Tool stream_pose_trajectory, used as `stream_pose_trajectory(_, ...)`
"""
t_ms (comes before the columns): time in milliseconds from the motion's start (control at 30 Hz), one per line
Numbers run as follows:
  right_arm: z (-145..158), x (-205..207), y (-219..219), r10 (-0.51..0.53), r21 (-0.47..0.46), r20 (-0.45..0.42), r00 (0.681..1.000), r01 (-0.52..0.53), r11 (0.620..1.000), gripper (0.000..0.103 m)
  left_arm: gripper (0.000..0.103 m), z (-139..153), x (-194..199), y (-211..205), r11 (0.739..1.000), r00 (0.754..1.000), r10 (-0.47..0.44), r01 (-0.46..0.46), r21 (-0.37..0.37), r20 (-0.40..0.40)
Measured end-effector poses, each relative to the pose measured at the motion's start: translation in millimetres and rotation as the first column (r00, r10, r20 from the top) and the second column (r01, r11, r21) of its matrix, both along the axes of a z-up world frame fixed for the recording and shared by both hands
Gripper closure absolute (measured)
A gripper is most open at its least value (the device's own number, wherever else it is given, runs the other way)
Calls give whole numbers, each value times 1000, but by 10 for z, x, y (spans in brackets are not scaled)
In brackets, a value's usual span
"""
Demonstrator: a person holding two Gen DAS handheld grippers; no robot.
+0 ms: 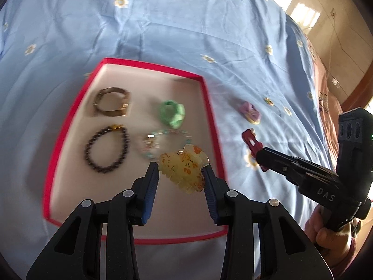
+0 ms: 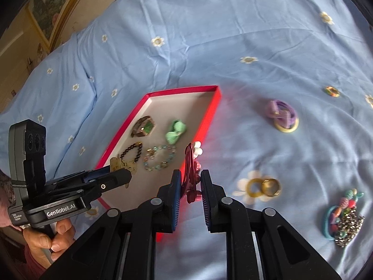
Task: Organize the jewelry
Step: 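Carry the hair claw and red clip into the box and release both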
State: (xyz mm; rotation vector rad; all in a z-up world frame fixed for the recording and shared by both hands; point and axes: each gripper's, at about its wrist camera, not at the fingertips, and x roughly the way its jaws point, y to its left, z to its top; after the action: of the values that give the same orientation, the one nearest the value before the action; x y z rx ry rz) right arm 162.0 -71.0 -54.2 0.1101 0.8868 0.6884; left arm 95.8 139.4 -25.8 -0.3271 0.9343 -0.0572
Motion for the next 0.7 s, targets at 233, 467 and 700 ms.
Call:
stream_pose_trajectory(233,-43,-62,342,70,-15,-3,998,-70,997,86,67,-112,-78,330,998,998,57,-56,22,-33)
stream_pose_trajectory(467,-123,-65,619,121,-38,-14,993,-121,992,86,67,-221,-68,492,995,994,84,-80,63,-70)
stream_pose_trajectory(700,-212,83,835,136,-56,-28,990,-138,989,86,67,-244,112,579,992,993,80,-71,108,-83)
